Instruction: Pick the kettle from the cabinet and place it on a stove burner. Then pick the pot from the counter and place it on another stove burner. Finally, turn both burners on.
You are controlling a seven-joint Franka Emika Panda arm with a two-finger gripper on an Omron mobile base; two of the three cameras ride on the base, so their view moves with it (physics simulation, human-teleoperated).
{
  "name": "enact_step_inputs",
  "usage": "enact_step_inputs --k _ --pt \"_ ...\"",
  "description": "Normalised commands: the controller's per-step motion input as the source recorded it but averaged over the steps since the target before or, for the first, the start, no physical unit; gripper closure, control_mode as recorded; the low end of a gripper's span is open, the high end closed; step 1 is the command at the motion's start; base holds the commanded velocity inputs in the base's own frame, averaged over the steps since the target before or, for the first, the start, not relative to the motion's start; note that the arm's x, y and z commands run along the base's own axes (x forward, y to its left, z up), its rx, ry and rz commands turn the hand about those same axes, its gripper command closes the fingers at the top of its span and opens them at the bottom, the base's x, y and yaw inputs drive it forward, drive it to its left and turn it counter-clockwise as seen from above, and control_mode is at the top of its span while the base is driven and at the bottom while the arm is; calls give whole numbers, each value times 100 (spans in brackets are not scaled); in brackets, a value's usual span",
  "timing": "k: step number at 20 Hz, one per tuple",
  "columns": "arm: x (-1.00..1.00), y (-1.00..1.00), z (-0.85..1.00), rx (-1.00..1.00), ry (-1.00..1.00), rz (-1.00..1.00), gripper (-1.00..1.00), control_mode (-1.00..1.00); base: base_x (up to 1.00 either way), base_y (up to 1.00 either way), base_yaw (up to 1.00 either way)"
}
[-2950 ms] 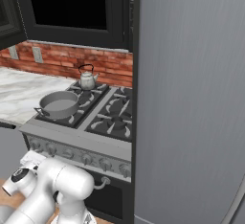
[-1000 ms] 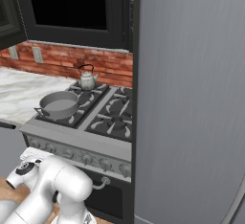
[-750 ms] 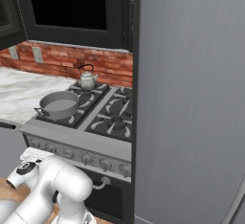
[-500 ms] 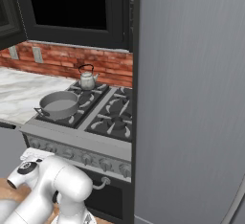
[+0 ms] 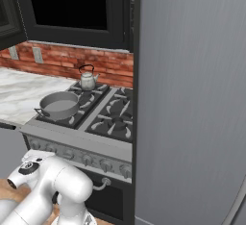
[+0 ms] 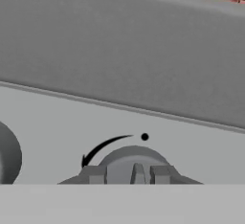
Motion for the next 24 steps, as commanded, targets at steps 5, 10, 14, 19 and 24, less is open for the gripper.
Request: enact_step_inputs --k 5,10,14,19,24 --pt "0 0 0 -13 2 0 100 -100 0 0 0" --pt "0 3 0 -14 2 0 100 -100 0 0 0" --pt "0 4 0 -16 1 0 100 -100 0 0 0" --pt "0 3 0 -16 3 -1 100 -100 0 0 0" --pt "0 3 0 -16 3 0 100 -100 0 0 0"
